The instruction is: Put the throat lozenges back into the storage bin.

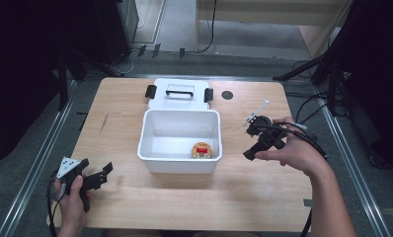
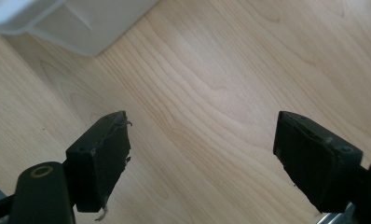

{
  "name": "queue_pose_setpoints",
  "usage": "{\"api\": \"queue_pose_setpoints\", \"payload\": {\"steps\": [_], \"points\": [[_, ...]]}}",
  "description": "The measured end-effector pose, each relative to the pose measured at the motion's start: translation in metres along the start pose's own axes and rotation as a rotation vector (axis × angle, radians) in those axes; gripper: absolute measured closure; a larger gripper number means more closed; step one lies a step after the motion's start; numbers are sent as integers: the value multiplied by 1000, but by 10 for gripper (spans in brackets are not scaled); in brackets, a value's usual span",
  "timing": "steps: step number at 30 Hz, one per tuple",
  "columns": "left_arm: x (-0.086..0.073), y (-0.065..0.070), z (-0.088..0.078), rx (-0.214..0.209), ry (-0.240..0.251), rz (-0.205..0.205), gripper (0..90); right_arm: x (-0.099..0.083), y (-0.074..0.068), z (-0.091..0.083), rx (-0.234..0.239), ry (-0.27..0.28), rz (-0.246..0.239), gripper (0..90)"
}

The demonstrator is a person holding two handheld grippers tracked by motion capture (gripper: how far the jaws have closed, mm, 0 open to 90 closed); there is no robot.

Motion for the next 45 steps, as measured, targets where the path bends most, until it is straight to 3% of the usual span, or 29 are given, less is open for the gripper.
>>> {"api": "queue_pose_setpoints", "payload": {"steps": [12,23,36,39,43,45], "points": [[0,0,0,2,-1,2,32,-33,9,22,20,-45,65,186],[0,1,0,1,-2,2,32,-68,12,41,44,-37,116,186],[0,1,0,0,1,3,32,-120,24,51,20,167,262,147],[0,1,0,-1,0,2,32,-131,24,51,2,240,290,135],[0,1,0,0,-1,4,32,-147,24,52,-70,364,339,125],[0,1,0,-1,-1,3,32,-155,26,55,-50,432,386,120]]}}
Point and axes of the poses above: each handheld gripper's, and its own axes: z roughly forward along the jaws, x roughly out of its top, y roughly to its right, the point moved 4 cm from there along z, roughly forward along the jaws, and after that the axes turned 5 degrees about z, right-handed, at the moved point
